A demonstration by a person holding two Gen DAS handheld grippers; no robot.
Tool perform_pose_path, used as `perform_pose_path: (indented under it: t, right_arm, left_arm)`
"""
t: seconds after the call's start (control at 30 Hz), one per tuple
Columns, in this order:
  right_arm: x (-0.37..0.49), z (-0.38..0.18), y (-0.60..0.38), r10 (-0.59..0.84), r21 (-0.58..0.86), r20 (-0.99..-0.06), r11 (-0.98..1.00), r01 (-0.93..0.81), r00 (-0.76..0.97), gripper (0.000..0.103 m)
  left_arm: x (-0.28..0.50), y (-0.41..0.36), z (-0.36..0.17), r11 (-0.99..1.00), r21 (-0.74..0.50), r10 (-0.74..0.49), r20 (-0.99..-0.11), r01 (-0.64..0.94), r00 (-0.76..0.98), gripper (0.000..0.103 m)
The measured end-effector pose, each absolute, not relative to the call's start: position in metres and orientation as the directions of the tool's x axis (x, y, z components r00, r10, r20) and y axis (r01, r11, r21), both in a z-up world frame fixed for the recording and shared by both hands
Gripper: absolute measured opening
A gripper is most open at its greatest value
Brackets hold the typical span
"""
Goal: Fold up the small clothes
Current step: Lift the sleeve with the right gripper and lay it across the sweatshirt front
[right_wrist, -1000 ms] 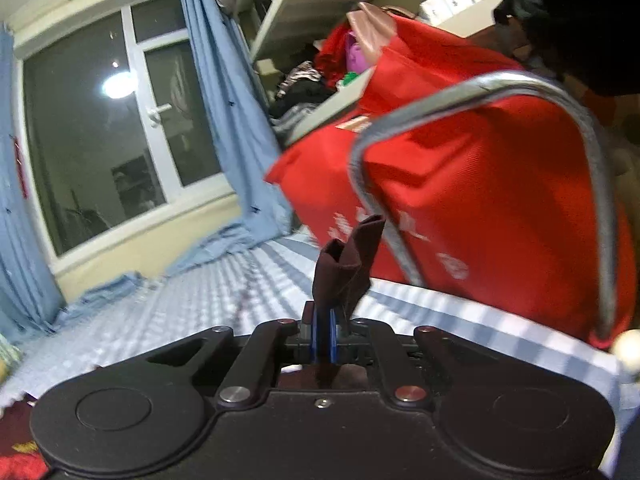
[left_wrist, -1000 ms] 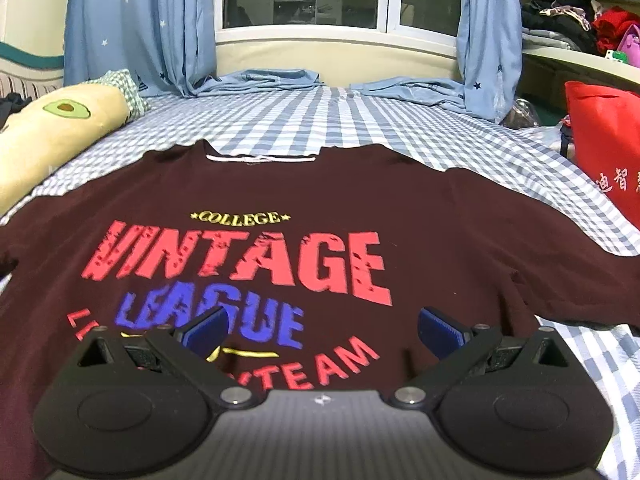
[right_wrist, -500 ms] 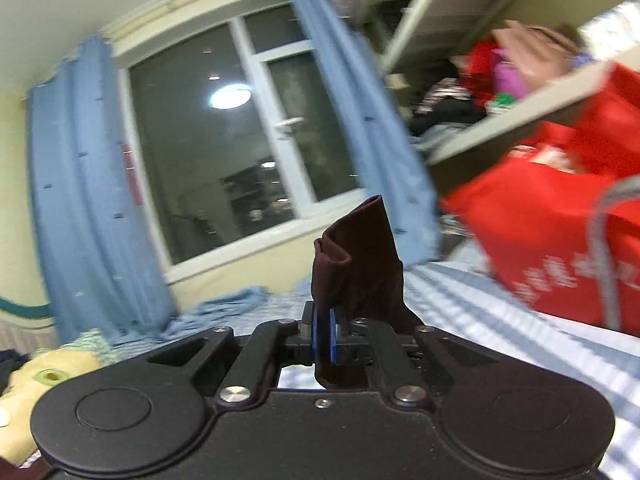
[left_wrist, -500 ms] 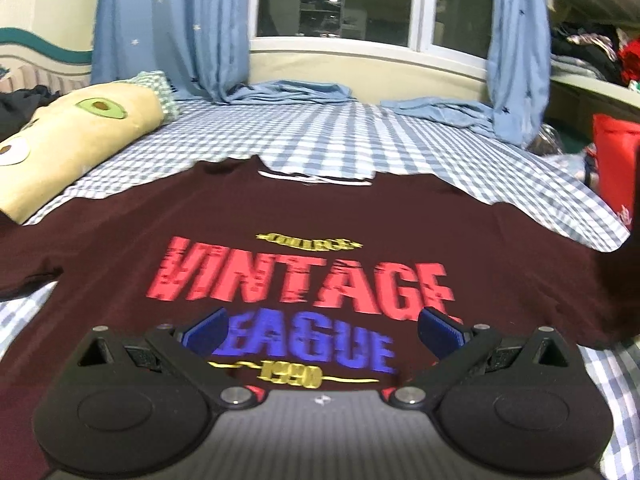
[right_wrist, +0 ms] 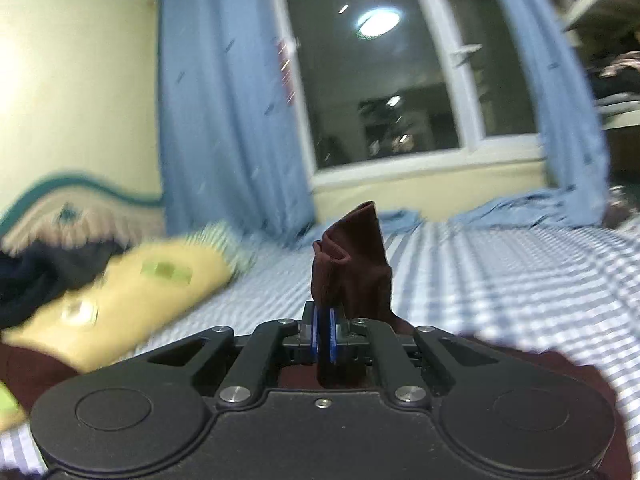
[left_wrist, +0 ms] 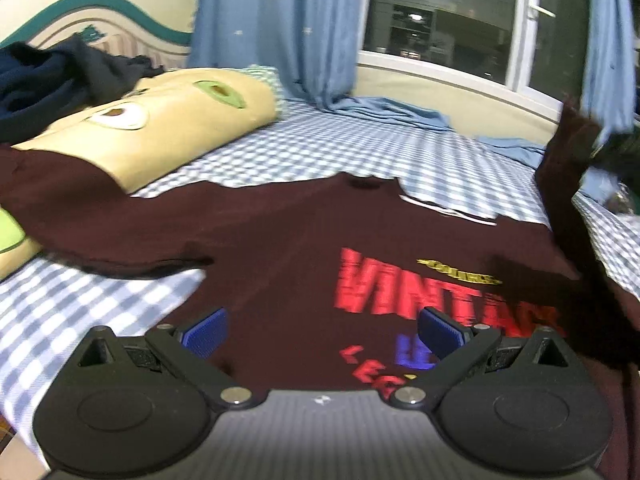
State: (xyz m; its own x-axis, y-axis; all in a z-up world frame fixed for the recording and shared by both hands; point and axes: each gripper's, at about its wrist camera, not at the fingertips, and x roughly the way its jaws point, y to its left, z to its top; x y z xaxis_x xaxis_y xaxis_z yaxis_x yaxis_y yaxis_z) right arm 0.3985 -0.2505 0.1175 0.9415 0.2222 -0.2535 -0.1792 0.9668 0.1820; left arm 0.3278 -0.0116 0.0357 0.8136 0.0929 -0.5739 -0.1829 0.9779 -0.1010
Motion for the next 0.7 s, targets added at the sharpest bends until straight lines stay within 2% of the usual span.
perform_pose_path:
  t: [0.2,0.3,0.4,0.47,0.63,0.7]
  right_arm:
    - [0.409,0.064,-0.177,0.251,0.087,-0.431,0.968,-0.237,0.867,0.007]
    - [0.401,0.044,-0.176,0.267,0.101,-0.487,0.963,-0.251,0.832,0.015]
    - [0.388,0.040,-0.182,0.287,0.118,-0.504,0.957,-0.264,0.815,0.034]
    - [0.379,0.038,-0.199,0.299,0.135,-0.507,0.954,-0.269,0.808,0.060]
    - [0.339,0.046,-0.246,0.311,0.129,-0.506,0.949,-0.286,0.804,0.089]
    - [0.323,0.048,-0.271,0.286,0.088,-0.506,0.956,-0.281,0.813,0.093]
  left_arm:
    - [0.323,0.020,0.035,0.967,-0.098,0.141,-0.567,-0.237,0.811,0.102]
    - [0.327,0.026,0.035,0.965,-0.105,0.144,-0.558,-0.242,0.817,0.102]
    - [0.335,0.025,0.033,0.965,-0.121,0.129,-0.553,-0.232,0.823,0.102]
    - [0.341,0.021,0.032,0.966,-0.136,0.111,-0.548,-0.219,0.829,0.102]
    - [0.365,-0.002,0.025,0.973,-0.179,0.032,-0.529,-0.148,0.848,0.102]
    - [0.378,-0.017,0.017,0.978,-0.176,0.004,-0.519,-0.111,0.855,0.102]
